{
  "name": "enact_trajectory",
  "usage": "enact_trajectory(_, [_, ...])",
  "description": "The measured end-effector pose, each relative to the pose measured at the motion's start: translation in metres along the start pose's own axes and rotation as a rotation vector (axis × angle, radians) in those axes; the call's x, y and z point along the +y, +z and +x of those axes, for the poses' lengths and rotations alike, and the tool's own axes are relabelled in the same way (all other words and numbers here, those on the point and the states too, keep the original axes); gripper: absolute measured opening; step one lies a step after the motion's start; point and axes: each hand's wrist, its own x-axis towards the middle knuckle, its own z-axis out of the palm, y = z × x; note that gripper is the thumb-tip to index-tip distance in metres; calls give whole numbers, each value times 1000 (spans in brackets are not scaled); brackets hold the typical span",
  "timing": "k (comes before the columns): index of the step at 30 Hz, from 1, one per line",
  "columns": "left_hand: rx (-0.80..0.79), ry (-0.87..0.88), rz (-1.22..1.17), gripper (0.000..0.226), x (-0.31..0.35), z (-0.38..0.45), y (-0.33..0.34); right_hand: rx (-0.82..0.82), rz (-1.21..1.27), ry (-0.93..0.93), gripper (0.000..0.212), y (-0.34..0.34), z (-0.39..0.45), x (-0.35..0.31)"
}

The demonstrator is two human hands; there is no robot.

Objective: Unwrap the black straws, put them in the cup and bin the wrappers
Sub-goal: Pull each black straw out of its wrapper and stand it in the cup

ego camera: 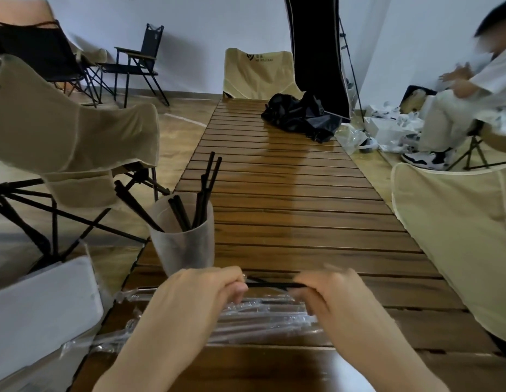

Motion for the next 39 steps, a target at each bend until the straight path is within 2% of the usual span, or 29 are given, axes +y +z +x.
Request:
enact_trajectory(2, [15,-19,-2,29,-2,-3,0,110,15,16,15,2,-1,5])
enact_trajectory(4, [62,-47,13,28,-1,-1,-3,236,20,26,30,0,-3,10])
enact_trajectory(6, [71,-64,10,29,-1,0,-4,302,24,-15,17,-4,-5,14])
enact_trajectory(7, [65,-64,7,29,0,-1,-4,293,19,-37,17,-5,-6,15])
enact_trajectory(10, [36,-25,23,30,4,-2,-4,248,2,-66,38,-7,-8,18])
enact_trajectory(12, [8,-4,40,30,6,-3,-4,240,32,-82,45,-7,-10,19])
enact_trajectory(21, [-59,-14,29,31,6,-4,-1,180,160,-114,25,2,-7,12])
enact_trajectory(27, [-49,3,6,31,6,-7,1,170,180,-163,33,8,-3,0])
enact_trajectory(31, [-23,-32,-6,32,1,-8,-5,148,262,-99,13,1,-6,2])
enact_trajectory(35, [12,-41,42,33,-5,-10,-12,213,236,-85,15,-2,-7,12])
enact_trajectory(37, [-12,-35,31,33,-6,-11,-13,223,198,-130,26,0,-7,12])
enact_trajectory(39, [-44,-29,9,34,-7,-12,-14,208,158,-165,27,3,-5,11])
